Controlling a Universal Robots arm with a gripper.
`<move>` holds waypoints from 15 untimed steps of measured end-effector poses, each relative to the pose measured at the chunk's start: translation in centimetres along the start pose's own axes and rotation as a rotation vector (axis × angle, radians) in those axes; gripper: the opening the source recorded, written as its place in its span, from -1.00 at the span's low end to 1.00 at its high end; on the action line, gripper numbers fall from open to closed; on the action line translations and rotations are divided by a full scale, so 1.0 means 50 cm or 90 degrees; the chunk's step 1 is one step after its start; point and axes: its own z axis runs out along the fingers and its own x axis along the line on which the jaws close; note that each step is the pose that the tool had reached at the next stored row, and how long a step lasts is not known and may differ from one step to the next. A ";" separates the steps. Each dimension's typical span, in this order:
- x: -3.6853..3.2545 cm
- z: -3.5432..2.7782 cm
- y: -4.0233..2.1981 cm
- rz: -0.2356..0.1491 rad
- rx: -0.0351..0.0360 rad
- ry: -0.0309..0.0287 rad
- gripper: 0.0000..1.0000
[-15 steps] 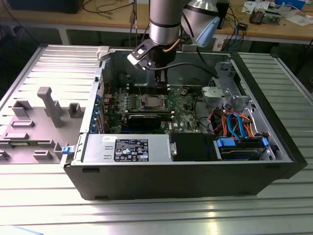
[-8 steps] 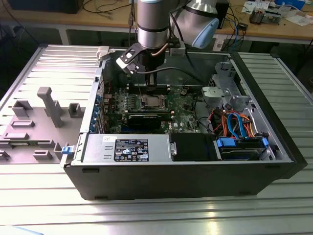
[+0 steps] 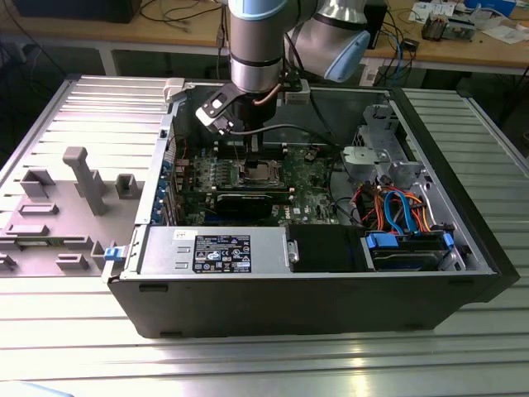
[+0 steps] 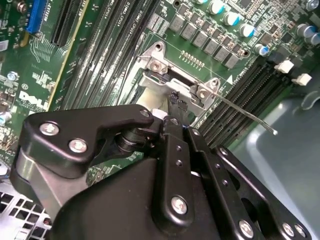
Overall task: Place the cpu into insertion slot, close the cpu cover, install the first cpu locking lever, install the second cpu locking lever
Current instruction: 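Close the cpu cover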
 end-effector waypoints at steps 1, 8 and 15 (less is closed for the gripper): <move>0.000 0.003 0.000 0.000 0.0000 0.0000 -0.79; -0.001 0.021 0.000 0.000 0.0000 -0.0001 -0.79; -0.002 0.003 0.008 0.000 0.0017 0.0016 -0.79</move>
